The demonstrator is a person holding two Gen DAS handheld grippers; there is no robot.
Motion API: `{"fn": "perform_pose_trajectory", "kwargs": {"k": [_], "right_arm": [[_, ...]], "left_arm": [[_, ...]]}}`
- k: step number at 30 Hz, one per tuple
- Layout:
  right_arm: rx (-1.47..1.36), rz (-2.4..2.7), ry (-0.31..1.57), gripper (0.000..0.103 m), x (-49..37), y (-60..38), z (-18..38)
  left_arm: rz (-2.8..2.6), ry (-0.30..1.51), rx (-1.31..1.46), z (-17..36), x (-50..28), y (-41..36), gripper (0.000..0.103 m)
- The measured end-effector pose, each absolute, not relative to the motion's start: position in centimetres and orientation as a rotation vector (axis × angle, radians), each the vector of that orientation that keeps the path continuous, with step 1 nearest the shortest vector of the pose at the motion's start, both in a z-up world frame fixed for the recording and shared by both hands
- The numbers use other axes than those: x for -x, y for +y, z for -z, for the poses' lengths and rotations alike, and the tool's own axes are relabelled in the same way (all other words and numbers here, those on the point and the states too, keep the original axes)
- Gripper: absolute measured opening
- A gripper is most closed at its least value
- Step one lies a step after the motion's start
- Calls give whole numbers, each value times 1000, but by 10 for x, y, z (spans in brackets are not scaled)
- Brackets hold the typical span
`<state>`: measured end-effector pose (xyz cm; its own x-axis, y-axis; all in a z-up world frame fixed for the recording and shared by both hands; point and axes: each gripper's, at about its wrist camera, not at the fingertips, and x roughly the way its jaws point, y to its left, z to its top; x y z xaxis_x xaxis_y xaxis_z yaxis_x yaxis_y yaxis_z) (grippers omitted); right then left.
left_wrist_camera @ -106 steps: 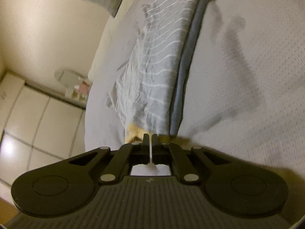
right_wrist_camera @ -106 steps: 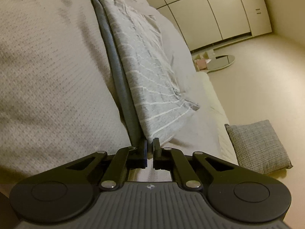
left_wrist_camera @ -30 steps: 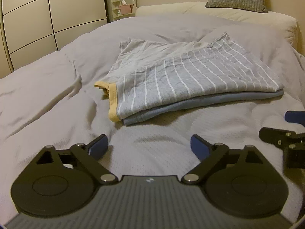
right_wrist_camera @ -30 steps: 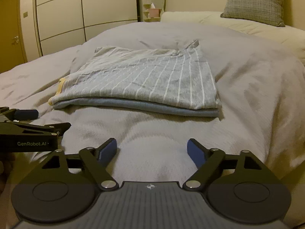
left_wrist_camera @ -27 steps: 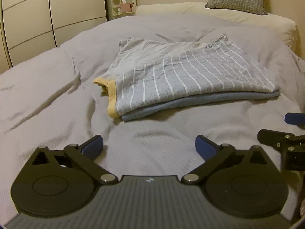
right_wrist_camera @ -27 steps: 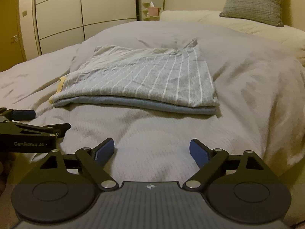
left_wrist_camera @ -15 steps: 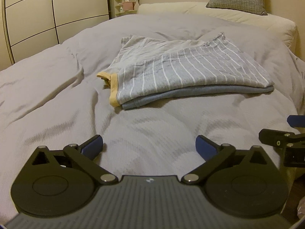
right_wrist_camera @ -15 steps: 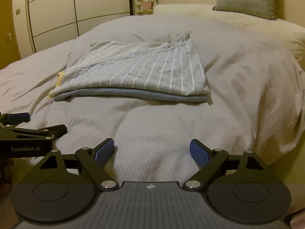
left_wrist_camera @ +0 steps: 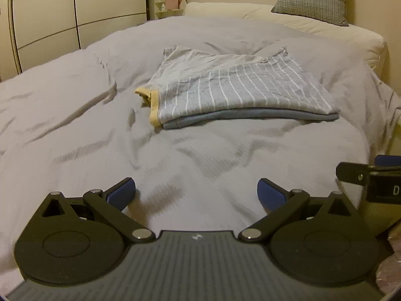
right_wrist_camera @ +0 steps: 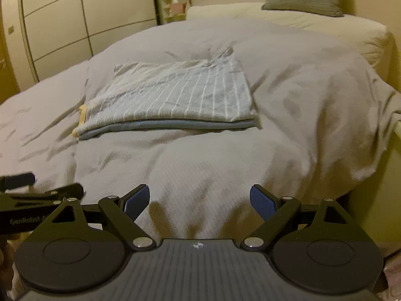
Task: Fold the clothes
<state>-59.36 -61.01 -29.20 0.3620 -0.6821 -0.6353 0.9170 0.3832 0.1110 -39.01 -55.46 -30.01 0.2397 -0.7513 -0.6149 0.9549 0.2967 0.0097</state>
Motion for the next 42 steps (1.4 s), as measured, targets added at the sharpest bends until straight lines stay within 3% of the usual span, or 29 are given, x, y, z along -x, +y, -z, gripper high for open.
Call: {"fn": "perform_pose_trajectory", "kwargs": {"k": [42], "right_arm": [[-529,1085,494,89,612,-564,258]], "left_arm": [[1204,558,-386,267,410,-502,102]]}}
